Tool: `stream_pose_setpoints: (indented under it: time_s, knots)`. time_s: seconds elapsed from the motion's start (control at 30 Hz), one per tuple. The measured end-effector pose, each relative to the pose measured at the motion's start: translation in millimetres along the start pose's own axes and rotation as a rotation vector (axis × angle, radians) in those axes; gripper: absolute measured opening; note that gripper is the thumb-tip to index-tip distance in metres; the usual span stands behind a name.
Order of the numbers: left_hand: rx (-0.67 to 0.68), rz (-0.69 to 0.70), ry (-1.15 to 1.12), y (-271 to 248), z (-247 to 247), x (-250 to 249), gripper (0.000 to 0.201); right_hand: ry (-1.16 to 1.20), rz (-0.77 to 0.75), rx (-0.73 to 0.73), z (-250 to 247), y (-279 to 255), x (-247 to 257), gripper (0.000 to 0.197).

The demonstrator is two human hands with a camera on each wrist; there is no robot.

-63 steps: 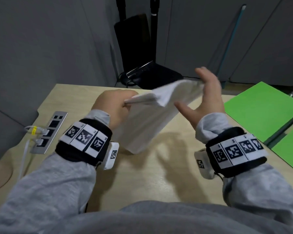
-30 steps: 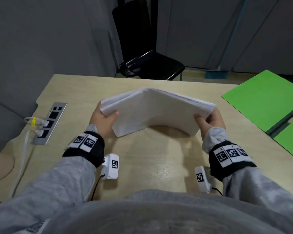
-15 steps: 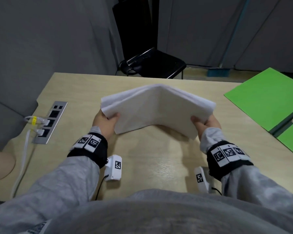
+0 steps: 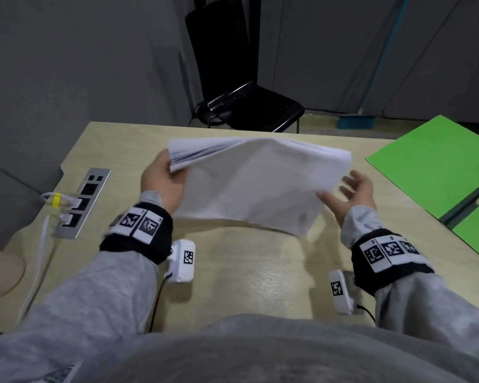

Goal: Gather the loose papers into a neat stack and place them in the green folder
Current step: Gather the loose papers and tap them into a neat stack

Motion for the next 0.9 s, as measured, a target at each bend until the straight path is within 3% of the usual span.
stream_pose_setpoints:
  time_s: [0.1,0.2,0.27,0.37,0.43,0.5,0.6,0.67,0.73,0.8,0.9]
  knots:
    - [-0.019,0.376,0.18,2,-13,-40,0.029,-0.194,-0.218,-0.054,-6,-2,30,0.1]
    - [0.053,0.606,0.341,-3,-10,-72,0.035,-0.35,-0.529,0.103,8,-21,79,0.101]
    - [0.094,0.737,0.374,-13,-6,-92,0.034,-0.457,-0.648,0.252,21,-35,104,0.09]
    - [0.131,0.866,0.399,-24,-3,-107,0.032,-0.44,-0.689,0.349,32,-45,116,0.044]
    - [0.101,0.847,0.397,-21,-5,-106,0.03,-0.306,-0.624,0.324,31,-42,114,0.02]
    - [0.006,0.723,0.377,-13,-10,-97,0.028,-0.116,-0.516,0.266,26,-36,113,0.024]
    - [-0.139,0.455,0.189,-3,-21,-76,0.047,0.14,-0.415,0.205,15,-29,112,0.029]
    - [-0.097,0.305,-0.089,0,-20,-66,0.057,0.27,-0.376,0.202,11,-27,112,0.027]
    - [0.042,0.214,-0.334,1,-12,-62,0.048,0.436,-0.315,0.204,8,-25,112,0.026]
    - [0.119,0.203,-0.36,-2,-4,-65,0.029,0.571,-0.266,0.211,8,-23,110,0.03]
    - [0.073,0.25,-0.385,-4,-3,-71,0.022,0.625,-0.263,0.2,10,-21,109,0.033]
Point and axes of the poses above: each hand's wrist, its own y-axis towards the middle knuckle, its own z-axis out of the palm, x = y × z, the point moved 2 cm from there along y, towards the middle knuckle, and after that the axes turned 1 degree about -x, right-handed, at the moved point
